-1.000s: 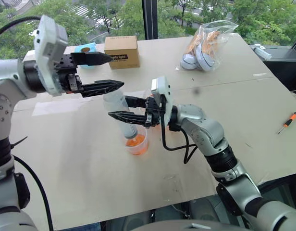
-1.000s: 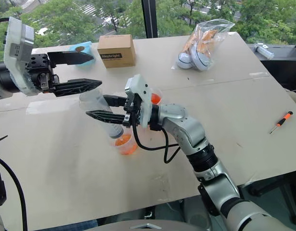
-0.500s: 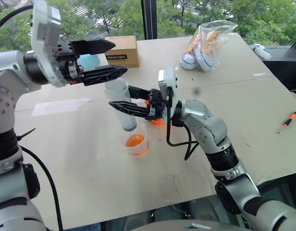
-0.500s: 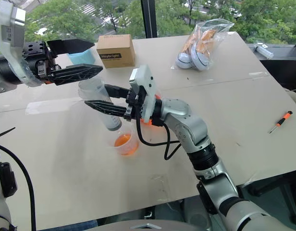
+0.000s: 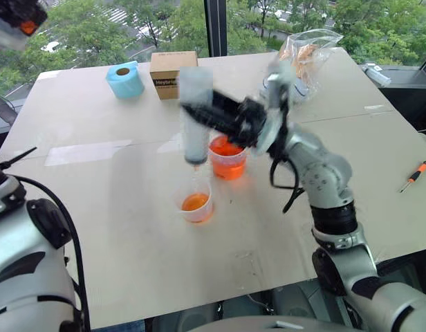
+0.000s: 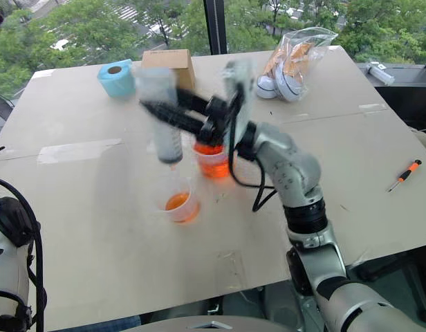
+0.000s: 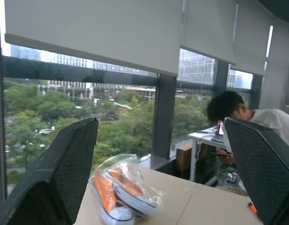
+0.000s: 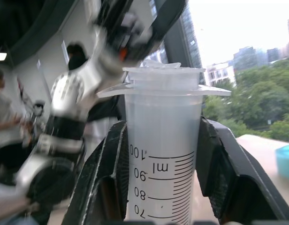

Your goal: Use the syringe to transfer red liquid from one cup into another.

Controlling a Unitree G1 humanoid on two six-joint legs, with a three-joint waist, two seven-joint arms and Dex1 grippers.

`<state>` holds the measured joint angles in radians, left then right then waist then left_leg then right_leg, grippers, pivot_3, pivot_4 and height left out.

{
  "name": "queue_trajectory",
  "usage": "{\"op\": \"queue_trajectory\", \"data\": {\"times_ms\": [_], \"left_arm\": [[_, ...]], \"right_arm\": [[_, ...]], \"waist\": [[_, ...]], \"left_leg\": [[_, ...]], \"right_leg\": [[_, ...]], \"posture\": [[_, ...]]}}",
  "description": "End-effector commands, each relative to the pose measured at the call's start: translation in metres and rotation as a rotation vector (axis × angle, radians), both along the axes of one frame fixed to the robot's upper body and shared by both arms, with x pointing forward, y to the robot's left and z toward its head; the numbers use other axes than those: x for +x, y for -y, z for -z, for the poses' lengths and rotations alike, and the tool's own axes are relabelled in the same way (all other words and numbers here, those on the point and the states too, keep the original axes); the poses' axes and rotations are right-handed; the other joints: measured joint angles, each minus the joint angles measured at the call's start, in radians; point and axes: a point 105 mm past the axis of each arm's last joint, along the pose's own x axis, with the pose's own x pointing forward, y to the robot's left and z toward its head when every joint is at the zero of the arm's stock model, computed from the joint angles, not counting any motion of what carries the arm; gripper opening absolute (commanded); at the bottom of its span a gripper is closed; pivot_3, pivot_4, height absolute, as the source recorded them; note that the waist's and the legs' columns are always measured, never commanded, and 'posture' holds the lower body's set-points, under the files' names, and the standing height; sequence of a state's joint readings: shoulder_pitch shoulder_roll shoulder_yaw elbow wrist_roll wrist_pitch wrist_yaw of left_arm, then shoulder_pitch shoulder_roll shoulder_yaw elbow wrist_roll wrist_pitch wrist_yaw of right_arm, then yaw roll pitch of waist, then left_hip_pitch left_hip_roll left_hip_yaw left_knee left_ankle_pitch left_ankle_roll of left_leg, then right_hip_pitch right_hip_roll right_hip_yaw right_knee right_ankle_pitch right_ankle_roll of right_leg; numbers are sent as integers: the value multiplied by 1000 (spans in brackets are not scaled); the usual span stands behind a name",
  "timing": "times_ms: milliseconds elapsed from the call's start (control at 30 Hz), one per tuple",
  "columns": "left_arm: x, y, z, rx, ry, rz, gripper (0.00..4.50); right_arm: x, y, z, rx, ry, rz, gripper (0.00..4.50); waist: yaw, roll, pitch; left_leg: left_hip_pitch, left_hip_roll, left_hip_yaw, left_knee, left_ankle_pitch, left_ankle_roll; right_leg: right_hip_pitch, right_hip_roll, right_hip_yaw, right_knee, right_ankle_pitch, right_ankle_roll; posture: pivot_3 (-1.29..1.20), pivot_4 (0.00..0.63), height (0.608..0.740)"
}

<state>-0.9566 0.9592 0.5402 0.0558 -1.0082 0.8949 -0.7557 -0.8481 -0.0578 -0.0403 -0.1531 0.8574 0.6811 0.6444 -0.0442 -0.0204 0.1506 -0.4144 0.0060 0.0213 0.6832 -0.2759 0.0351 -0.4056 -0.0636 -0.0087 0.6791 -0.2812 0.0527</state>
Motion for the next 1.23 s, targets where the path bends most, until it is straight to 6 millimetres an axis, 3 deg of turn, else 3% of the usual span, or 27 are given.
{"op": "queue_trajectory", "data": {"times_ms": [33, 100, 200, 267, 333, 367, 400, 500, 600, 733, 833, 1033, 1133, 1233], "left_arm": [[-6, -17, 21, 98, -78, -134, 4396], [-5, -26, 48, 192, -162, -218, 4396], [-2, -38, 97, 375, -280, -331, 4396], [-3, -44, 131, 421, -366, -350, 4396], [-5, -46, 179, 493, -460, -349, 4396], [-8, -46, 194, 523, -481, -347, 4500], [-11, -48, 208, 521, -508, -357, 4500], [-17, -57, 229, 511, -519, -405, 4500], [-24, -61, 244, 500, -524, -455, 4500], [-45, -56, 270, 550, -577, -463, 4500], [-62, -39, 290, 519, -612, -432, 4500], [-87, -7, 321, 437, -701, -356, 4500], [-93, 9, 324, 439, -697, -300, 4500], [-100, 16, 326, 449, -705, -251, 4500]], "right_arm": [[7, 51, -37, -13, -25, 103, 1493], [20, 77, -26, -166, -133, 185, 1493], [29, 108, 20, -422, -358, 254, 1493], [39, 127, 62, -573, -507, 360, 1493], [46, 142, 115, -733, -611, 463, 1493], [45, 145, 129, -771, -632, 477, 2518], [47, 144, 140, -785, -633, 489, 2899], [57, 137, 148, -744, -588, 515, 4453], [67, 141, 126, -670, -413, 556, 4489], [58, 179, 107, -631, -258, 557, 4489], [33, 206, 122, -723, -157, 500, 4489], [-15, 264, 172, -773, -193, 480, 4489], [-35, 274, 188, -786, -233, 413, 4489], [-43, 278, 199, -806, -256, 386, 4489]], "waist": [[1, 0, 0], [5, 0, 0], [6, -1, -1], [5, -1, 0], [3, 0, -2], [3, 0, -1], [3, 0, -1], [1, 0, 0], [8, 0, 0], [21, 0, -1], [40, -1, -2], [44, 0, -3], [41, 3, -2], [30, 7, 0]], "left_leg": [[0, 0, 0, 0, 0, 0], [-1, 0, -1, -1, 0, 0], [0, 0, 0, -5, 0, 0], [0, 0, 1, -6, 0, 0], [1, 1, 3, -9, 0, 0], [2, 0, 5, -10, 0, 1], [1, 1, 6, -11, 0, 1], [-1, 1, 9, -10, 0, 1], [-1, 1, 9, -10, 0, 1], [-1, 1, 9, -10, -2, 3], [-2, 1, 7, -10, -4, 7], [1, 1, 5, -10, -5, 8], [8, 1, 4, -10, -8, 12], [26, 2, 4, -13, -8, 13]], "right_leg": [[0, 0, -1, 0, 0, 0], [0, -2, -1, -1, 0, 0], [1, -7, -1, -2, 0, 0], [1, -7, 1, -5, 0, -1], [0, -7, 4, -7, 0, -1], [1, -7, 6, -7, 0, -1], [0, -7, 7, -8, 0, -1], [-5, -6, 10, -6, 0, 0], [-5, -7, 10, -5, 0, 0], [-4, -8, 9, -7, 0, 0], [0, -9, 6, -15, 0, 0], [5, -10, 5, -19, 0, 0], [13, -10, 5, -18, 0, 0], [29, -10, 6, -19, -2, -4]], "posture": [[0, 150, 740], [0, 150, 740], [0, 150, 740], [0, 150, 740], [0, 150, 740], [0, 150, 740], [0, 150, 740], [0, 150, 740], [0, 150, 740], [0, 150, 740], [0, 150, 740], [0, 150, 740], [0, 150, 740], [0, 150, 740]]}}
